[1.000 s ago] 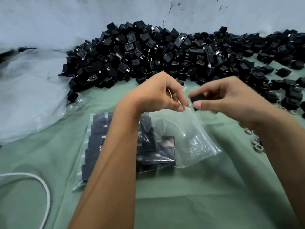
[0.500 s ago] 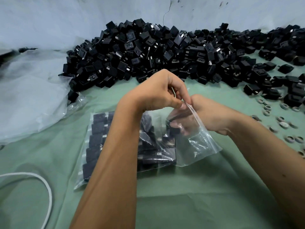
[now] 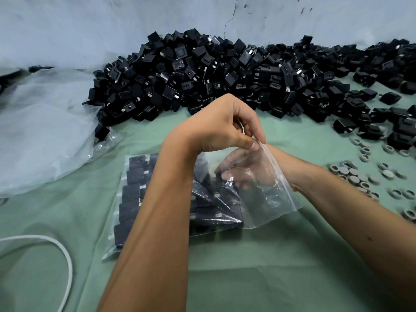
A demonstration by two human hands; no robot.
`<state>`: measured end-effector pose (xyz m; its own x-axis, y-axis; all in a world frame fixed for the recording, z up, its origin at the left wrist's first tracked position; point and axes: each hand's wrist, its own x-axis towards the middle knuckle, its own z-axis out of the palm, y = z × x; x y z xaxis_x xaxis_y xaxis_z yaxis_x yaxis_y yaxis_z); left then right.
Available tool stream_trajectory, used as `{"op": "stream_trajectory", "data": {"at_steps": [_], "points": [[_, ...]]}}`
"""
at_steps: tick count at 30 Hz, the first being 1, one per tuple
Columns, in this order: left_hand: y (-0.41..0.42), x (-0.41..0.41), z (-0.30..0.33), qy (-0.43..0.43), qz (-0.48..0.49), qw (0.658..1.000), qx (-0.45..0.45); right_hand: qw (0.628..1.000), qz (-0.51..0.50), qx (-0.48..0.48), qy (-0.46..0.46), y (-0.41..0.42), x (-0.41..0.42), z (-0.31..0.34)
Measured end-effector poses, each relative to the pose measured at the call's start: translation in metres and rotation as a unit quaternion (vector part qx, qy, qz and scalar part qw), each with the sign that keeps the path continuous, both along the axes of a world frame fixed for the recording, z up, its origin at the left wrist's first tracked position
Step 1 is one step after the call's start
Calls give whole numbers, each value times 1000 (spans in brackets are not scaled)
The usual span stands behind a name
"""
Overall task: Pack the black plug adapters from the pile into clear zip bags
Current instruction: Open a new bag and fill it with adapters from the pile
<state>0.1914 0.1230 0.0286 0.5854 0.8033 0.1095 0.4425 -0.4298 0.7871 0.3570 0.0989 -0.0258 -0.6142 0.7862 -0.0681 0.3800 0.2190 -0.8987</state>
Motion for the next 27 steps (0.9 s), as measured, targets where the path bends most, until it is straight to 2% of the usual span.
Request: {"op": "stream_trajectory", "data": {"at_steps": [5,8,11,13,15,17,19,21,24,27], "points": [[2,0,-4,-2,-6,1000,4,999,1,-38,18,5,22,2],[4,-1,-8,-2,3,1000,-6,997,-53,-43,25,23,44,11],[6,-2,-16,29,12,999,-35,984,-168,-45,40,50,56,17],[8,-2,-21,79,27,995,-51,965,-262,4,4,71,47,11],[8,-3,-26,115,39,990,-70,938,-311,123,-92,91,32,0],[8,-3,-27,118,46,989,-82,908,-263,238,-223,106,19,-8],[9,-4,-27,109,51,989,-86,900,-191,257,-297,117,12,-11],[9,-6,-26,106,51,989,-85,899,-165,262,-310,122,8,-11],[10,-6,-25,102,46,990,-82,908,-168,266,-278,119,15,-9],[9,-6,-24,97,41,992,-70,916,-192,219,-276,104,33,0]]}}
